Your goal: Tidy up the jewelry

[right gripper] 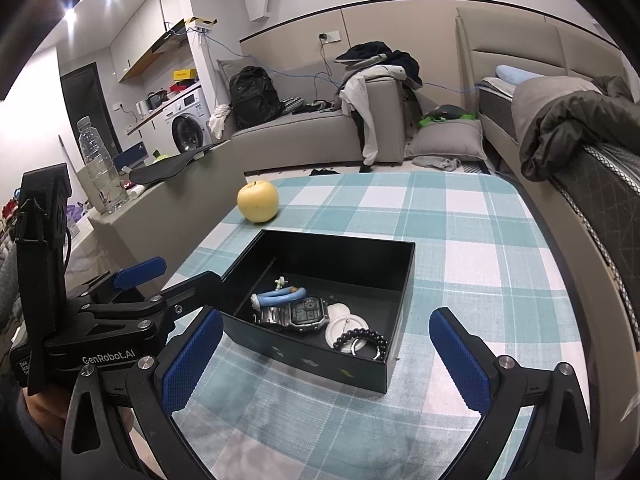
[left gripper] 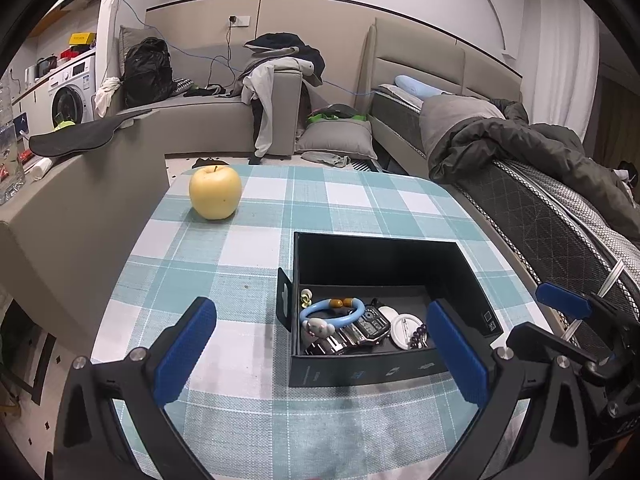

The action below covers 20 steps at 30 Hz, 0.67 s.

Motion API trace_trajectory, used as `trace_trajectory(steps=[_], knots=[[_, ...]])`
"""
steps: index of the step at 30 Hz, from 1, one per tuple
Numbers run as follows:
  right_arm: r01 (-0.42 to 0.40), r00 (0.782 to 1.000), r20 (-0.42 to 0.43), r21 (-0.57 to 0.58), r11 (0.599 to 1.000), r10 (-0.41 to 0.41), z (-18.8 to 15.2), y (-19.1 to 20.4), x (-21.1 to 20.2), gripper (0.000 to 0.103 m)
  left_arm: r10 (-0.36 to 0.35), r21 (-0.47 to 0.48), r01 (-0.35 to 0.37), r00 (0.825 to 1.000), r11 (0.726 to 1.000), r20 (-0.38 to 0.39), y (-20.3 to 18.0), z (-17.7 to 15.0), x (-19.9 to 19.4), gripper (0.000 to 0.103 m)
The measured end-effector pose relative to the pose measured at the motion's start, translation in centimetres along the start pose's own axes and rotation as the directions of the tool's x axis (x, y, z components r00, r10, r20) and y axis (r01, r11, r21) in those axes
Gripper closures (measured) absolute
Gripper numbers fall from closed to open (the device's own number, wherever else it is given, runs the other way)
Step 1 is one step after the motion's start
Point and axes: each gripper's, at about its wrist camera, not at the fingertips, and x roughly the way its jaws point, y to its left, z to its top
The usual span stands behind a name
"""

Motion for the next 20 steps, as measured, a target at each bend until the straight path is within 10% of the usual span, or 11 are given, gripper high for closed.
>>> trace_trajectory(steps=[20], knots=[[-0.01, 1.0, -0.001, 0.0, 1.0, 0.01, 0.17, 0.22, -0.07, 0.0, -0.004, -0.003, 0.004, 1.0, 1.0, 0.003, 0.02, 0.17, 0.13, 0.001]])
